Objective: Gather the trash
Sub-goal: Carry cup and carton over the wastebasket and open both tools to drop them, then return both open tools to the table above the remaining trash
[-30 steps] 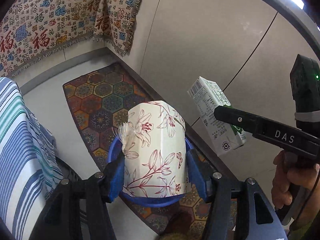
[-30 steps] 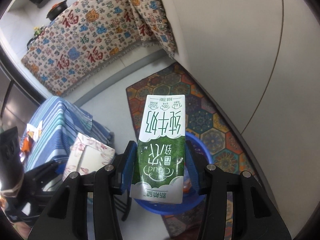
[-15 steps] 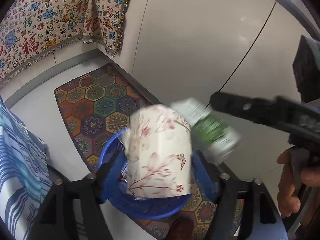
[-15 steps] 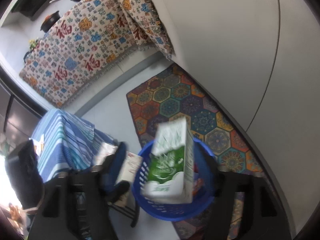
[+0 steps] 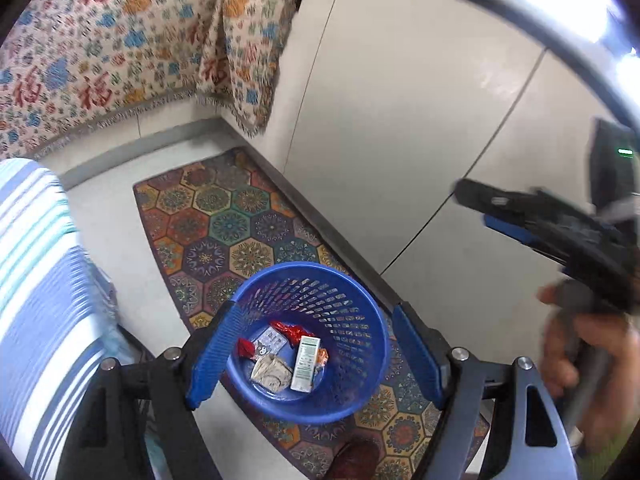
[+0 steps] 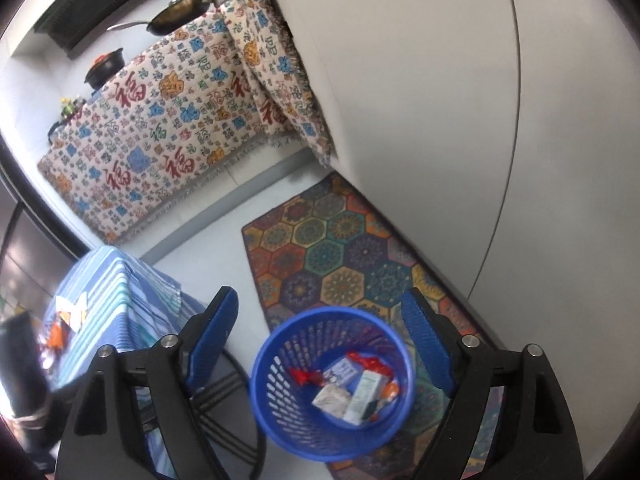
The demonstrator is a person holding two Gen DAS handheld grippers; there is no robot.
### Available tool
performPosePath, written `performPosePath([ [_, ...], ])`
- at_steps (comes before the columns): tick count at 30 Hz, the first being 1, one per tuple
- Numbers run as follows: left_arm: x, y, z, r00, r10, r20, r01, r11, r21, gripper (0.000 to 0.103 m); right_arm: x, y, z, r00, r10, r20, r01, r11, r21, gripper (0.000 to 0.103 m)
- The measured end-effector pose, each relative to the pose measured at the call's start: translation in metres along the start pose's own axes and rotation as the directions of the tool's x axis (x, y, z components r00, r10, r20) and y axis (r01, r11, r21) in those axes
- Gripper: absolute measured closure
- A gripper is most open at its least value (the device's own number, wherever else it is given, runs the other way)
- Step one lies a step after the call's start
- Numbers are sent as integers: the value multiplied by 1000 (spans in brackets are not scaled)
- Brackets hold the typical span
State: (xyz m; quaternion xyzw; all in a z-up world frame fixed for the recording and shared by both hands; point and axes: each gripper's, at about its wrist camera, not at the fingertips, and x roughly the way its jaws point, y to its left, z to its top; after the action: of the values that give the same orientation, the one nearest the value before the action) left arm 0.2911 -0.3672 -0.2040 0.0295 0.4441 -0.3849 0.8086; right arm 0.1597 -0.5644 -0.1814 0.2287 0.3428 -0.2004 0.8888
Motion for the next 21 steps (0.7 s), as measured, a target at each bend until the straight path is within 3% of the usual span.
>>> performPosePath([
  [5, -76, 4, -37, 998, 57, 37, -58, 998, 22, 23, -14, 33, -2, 999, -30, 42, 34, 994, -102, 9],
  [9, -126, 28, -79, 990, 140, 33, -140, 990, -14, 23, -23, 80, -12, 998, 21, 54, -11, 984, -178, 8],
  [13, -164, 70, -121, 956, 294, 18, -292, 954, -61, 23, -31, 146, -37, 990, 139, 21, -128, 955, -268, 8],
  [17, -194, 125, -155, 910, 414, -15, -412, 899, -145, 23, -30, 230, -79, 969, 239, -59, -241, 875, -420, 6],
  [21, -213, 176, -175, 888, 458, -49, -457, 862, -218, 23, -15, 299, -132, 941, 270, -206, -339, 763, -550, 6],
])
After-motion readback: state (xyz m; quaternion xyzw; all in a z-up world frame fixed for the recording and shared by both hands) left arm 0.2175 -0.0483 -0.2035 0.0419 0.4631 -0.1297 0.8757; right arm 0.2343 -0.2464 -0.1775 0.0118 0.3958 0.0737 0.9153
